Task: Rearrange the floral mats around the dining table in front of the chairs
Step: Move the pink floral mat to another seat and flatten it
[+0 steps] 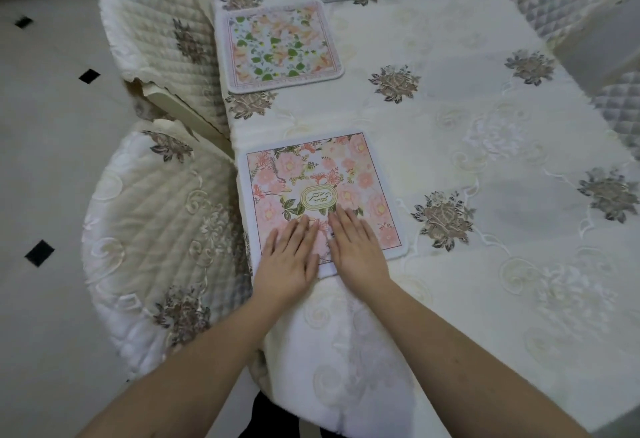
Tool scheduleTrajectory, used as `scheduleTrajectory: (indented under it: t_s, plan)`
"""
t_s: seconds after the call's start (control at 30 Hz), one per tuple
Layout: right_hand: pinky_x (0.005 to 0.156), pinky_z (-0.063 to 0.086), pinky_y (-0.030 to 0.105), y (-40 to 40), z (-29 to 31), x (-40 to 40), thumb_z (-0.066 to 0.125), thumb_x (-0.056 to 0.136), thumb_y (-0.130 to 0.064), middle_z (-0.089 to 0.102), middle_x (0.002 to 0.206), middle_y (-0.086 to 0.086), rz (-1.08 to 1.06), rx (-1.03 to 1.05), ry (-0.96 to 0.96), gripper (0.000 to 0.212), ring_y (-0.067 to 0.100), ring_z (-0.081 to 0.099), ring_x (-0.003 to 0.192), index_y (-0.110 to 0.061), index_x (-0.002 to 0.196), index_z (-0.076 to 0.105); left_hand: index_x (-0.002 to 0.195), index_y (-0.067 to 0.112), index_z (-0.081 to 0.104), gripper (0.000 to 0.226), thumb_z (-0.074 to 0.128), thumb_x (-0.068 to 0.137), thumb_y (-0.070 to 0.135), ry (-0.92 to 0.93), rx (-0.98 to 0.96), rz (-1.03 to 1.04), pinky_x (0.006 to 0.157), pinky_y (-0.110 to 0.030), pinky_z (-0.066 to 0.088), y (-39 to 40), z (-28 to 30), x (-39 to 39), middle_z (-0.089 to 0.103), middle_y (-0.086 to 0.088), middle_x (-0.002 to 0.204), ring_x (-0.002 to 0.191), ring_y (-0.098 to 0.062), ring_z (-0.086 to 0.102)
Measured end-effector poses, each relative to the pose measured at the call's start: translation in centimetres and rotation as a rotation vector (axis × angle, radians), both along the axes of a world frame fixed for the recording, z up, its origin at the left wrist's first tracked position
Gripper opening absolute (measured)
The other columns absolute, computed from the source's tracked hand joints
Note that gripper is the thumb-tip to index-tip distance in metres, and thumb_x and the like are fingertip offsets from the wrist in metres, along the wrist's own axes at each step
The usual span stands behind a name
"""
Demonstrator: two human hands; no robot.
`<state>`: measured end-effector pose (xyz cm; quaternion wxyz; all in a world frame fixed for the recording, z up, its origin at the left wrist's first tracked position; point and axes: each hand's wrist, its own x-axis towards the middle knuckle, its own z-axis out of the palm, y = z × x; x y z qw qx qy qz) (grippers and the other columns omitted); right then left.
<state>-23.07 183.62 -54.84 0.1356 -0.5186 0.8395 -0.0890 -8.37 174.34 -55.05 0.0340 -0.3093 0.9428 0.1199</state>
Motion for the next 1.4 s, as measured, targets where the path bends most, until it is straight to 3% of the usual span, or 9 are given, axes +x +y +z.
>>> scheduleTrajectory:
  t_s: [0.17,0.33,0.53,0.73,0.93,1.03,1.23,1.4]
  plan:
    - [0.122,-0.002,0.035,1.6,-0.5,-2.4,0.016,0.102,-0.053,0.0,0.164,-0.003,0.0,0.037,0.068,0.065,0.012,-0.002,0.152,-0.019,0.157,0.006,0.157,0.022,0.009,0.067,0.018,0.098,0.052,-0.024,-0.001,0.119,0.122,-0.035,-0.001,-1.4,0.1,1.2,0.005,0.003,0.164,0.151,-0.012,-0.001]
    - [0.121,-0.003,0.032,3.8,-0.2,-6.0,0.014,0.102,-0.054,0.001,0.165,0.003,-0.12,0.041,0.045,0.07,0.014,-0.003,0.151,-0.014,0.157,0.003,0.156,0.017,-0.003,0.071,0.008,0.097,0.055,-0.051,0.021,0.266,0.121,-0.031,-0.01,-2.3,0.6,2.2,-0.007,0.002,0.165,0.149,-0.009,-0.013]
    - [0.123,0.001,0.033,3.1,0.6,-6.7,0.024,0.104,-0.041,0.012,0.165,0.006,-0.142,-0.025,0.024,0.061,0.016,0.007,0.152,-0.011,0.156,0.013,0.157,0.013,0.009,0.074,0.001,0.094,0.052,-0.042,-0.013,0.39,0.122,-0.037,-0.006,-3.5,1.9,1.6,0.006,-0.002,0.165,0.151,-0.014,-0.001]
    - [0.121,-0.002,0.029,-4.7,2.9,-5.7,0.023,0.104,-0.029,0.016,0.164,0.006,-0.027,-0.186,-0.018,0.056,0.016,0.008,0.152,-0.009,0.156,0.017,0.154,0.01,0.023,0.057,0.021,0.102,0.034,0.162,-0.058,0.35,0.123,-0.039,0.0,-6.2,3.7,-3.4,0.02,-0.006,0.163,0.151,-0.018,0.009]
    - [0.119,-0.004,0.029,-13.0,2.8,-5.7,0.03,0.098,-0.014,0.009,0.165,0.004,0.104,-0.21,-0.007,0.061,0.017,0.002,0.152,-0.011,0.156,0.013,0.151,0.008,0.033,0.052,0.026,0.103,0.027,0.169,-0.167,0.273,0.119,-0.035,-0.007,-10.3,3.2,-7.3,0.03,-0.009,0.159,0.15,-0.026,0.019]
    - [0.119,-0.007,0.029,-15.2,1.4,-6.1,0.023,0.101,-0.022,0.003,0.166,0.003,0.163,-0.124,0.001,0.058,0.016,-0.003,0.152,-0.012,0.156,0.008,0.152,0.01,0.03,0.053,0.035,0.103,0.028,0.147,-0.114,0.213,0.12,-0.031,-0.007,-11.8,1.6,-8.4,0.03,-0.006,0.159,0.15,-0.02,0.018]
    - [0.122,0.0,0.035,-15.6,-1.2,-7.9,0.027,0.102,-0.027,0.01,0.165,0.001,0.199,-0.068,0.095,0.056,0.015,0.004,0.152,-0.015,0.156,0.016,0.156,0.02,0.018,0.062,0.007,0.098,0.037,0.055,-0.11,0.177,0.122,-0.037,-0.002,-12.5,-0.7,-8.8,0.015,0.005,0.164,0.151,-0.011,0.007]
    - [0.123,0.001,0.038,-14.8,-1.2,-9.9,0.017,0.101,-0.044,0.009,0.165,-0.003,0.103,-0.045,0.097,0.06,0.013,0.003,0.152,-0.022,0.157,0.012,0.157,0.024,0.011,0.058,0.019,0.102,0.04,0.062,-0.058,0.318,0.123,-0.039,-0.001,-13.2,-0.6,-8.2,0.006,0.002,0.165,0.152,-0.015,0.001]
